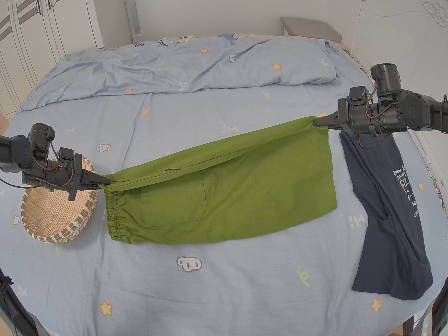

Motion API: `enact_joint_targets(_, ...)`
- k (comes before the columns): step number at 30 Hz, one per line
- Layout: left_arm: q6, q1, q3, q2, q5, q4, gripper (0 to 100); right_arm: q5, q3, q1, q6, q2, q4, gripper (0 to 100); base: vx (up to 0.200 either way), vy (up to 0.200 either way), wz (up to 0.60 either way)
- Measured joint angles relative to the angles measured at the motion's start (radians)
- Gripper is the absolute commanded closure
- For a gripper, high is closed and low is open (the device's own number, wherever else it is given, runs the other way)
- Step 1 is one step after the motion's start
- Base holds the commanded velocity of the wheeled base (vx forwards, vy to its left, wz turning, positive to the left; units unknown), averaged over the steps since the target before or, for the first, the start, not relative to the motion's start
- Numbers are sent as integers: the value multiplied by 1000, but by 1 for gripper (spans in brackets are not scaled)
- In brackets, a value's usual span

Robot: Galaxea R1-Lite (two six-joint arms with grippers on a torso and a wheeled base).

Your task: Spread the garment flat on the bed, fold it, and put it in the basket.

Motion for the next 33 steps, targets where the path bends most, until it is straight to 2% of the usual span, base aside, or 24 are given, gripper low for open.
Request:
enact_joint_targets(6,1,-15,-3,14,-3,0,100,0,0,8,1,21,-6,100,0,0,0)
enact_joint_targets(7,1,-17,-3,15,-3,0,100,-1,1,10,1,25,-6,0,0,0,0)
enact_joint_targets(9,1,-23,-5,17,-3,0,100,0,1,13,1,32,-7,0,0,0,0)
enact_joint_targets(10,1,-25,-6,18,-4,0,0,0,1,14,1,36,-7,0,0,0,0)
enact_joint_targets(25,-1,-35,-11,16,-10,1,0,2,30,35,-5,52,-7,0,0,0,0)
enact_joint_targets(33,7,-69,29,-20,-10,-25,0,5,203,28,-7,-9,-67,0,0,0,0)
